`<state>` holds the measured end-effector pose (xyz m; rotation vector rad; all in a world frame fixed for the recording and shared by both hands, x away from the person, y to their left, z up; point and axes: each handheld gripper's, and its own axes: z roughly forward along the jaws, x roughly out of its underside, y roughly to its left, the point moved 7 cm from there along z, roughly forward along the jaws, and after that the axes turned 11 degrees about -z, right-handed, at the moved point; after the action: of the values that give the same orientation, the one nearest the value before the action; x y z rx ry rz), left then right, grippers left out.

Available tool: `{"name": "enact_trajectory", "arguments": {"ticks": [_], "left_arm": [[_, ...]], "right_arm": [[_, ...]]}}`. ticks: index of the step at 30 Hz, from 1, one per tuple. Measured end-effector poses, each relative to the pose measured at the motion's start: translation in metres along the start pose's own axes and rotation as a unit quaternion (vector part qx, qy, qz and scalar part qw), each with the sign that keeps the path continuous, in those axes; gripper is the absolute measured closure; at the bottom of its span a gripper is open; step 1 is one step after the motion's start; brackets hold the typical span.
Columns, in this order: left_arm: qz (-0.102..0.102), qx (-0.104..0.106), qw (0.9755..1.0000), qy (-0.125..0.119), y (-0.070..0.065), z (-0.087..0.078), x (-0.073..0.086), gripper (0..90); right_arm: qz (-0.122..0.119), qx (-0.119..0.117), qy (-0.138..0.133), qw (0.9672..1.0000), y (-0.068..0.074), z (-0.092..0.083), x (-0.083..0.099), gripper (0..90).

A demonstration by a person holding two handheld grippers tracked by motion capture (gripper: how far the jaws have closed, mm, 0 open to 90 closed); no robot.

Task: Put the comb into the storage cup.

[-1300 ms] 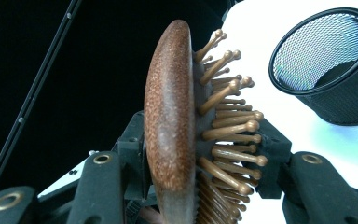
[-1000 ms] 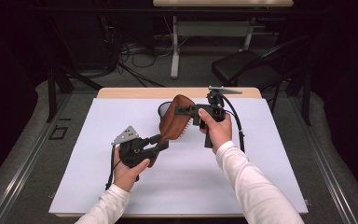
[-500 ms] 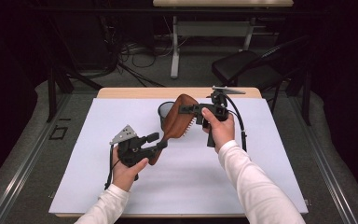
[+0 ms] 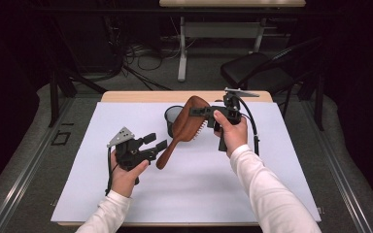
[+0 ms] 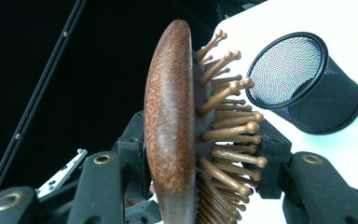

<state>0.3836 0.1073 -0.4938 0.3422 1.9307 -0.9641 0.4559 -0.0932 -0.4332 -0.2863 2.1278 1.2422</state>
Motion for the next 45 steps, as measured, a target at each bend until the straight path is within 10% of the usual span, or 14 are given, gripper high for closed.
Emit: {"name": "enact_trajectory", "arguments": {"ticks": [26, 45], "left_arm": [[0.005, -0.106, 0.9939, -0.030, 0.051, -0.019, -0.016, 33.8], [-0.006, -0.132, 0.9912, -0.003, 0.063, -0.015, -0.008, 15.3]], "right_arm": [[0.003, 0.012, -0.015, 0.9998, -0.006, -0.006, -0.017, 48.8], [0.001, 0.020, -0.021, 0.9996, -0.005, -0.010, -0.026, 48.7]]}}
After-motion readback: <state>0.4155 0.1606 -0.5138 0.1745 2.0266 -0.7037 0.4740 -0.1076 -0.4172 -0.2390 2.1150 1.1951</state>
